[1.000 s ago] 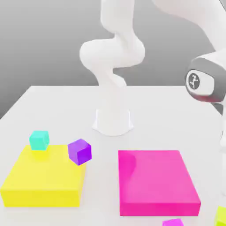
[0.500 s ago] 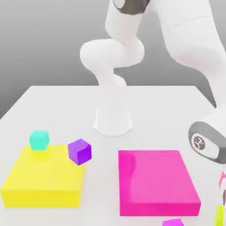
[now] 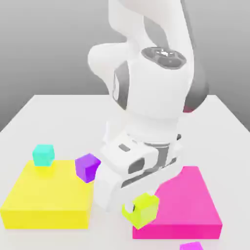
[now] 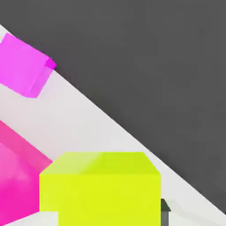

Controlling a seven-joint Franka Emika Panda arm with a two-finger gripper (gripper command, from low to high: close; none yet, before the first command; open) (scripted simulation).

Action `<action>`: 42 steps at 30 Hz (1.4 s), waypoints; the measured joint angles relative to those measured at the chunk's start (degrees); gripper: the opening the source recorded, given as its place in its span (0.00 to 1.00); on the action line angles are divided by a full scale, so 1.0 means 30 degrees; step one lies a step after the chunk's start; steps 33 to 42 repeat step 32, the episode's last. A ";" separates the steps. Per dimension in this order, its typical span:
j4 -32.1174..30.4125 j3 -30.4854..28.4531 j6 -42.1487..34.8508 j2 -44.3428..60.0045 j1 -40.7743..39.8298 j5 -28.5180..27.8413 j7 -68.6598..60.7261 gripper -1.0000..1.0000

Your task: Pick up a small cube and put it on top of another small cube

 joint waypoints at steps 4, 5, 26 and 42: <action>-0.2309 -0.1372 -0.0634 -0.3031 -0.2716 -0.0672 0.0531 0.00; -0.2840 -0.1749 -0.0764 -0.3703 -0.3195 -0.0804 0.0640 0.00; -0.8635 -0.6060 0.3048 -0.5594 -0.8110 -0.1155 0.0851 1.00; -0.8178 -0.5497 0.0388 -0.7830 -0.8491 -0.1460 0.1175 1.00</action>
